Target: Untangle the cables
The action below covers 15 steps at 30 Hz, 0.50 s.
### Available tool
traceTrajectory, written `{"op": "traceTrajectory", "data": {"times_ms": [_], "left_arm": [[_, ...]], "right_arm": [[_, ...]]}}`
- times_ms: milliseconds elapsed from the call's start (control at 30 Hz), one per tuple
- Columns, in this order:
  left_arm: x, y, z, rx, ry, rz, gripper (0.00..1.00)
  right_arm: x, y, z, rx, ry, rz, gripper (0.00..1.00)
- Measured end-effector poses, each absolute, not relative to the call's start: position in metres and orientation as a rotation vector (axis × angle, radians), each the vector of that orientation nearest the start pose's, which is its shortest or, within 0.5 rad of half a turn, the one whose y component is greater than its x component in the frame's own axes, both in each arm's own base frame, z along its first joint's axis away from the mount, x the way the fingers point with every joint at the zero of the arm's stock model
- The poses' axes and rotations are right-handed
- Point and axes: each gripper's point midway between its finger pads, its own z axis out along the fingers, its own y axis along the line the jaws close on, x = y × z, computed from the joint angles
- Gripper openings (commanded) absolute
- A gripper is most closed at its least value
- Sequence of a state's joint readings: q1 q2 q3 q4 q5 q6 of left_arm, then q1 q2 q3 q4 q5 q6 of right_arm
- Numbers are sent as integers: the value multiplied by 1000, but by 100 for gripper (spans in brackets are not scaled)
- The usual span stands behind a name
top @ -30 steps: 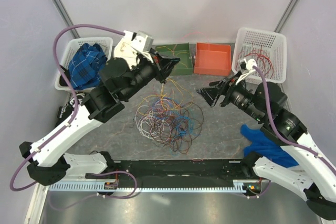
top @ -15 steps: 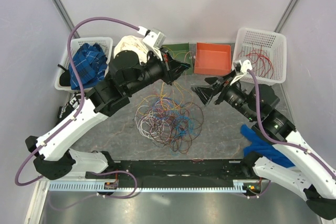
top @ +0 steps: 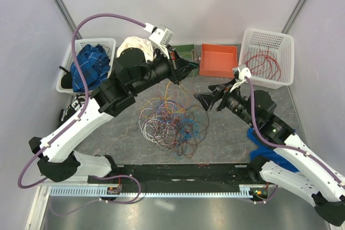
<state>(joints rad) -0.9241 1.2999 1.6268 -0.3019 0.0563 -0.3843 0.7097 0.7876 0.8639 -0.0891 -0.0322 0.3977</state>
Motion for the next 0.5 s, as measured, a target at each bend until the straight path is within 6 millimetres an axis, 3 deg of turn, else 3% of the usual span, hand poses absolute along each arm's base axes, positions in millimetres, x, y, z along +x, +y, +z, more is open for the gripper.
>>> {"op": "traceTrajectory", "data": {"times_ms": [333, 500], "left_arm": [[229, -351, 472, 484, 1585, -1090, 2], [225, -355, 474, 492, 1589, -1127, 2]], "right_arm": [[234, 241, 343, -308, 1579, 942, 84], [250, 248, 329, -294, 1614, 905, 88]]}}
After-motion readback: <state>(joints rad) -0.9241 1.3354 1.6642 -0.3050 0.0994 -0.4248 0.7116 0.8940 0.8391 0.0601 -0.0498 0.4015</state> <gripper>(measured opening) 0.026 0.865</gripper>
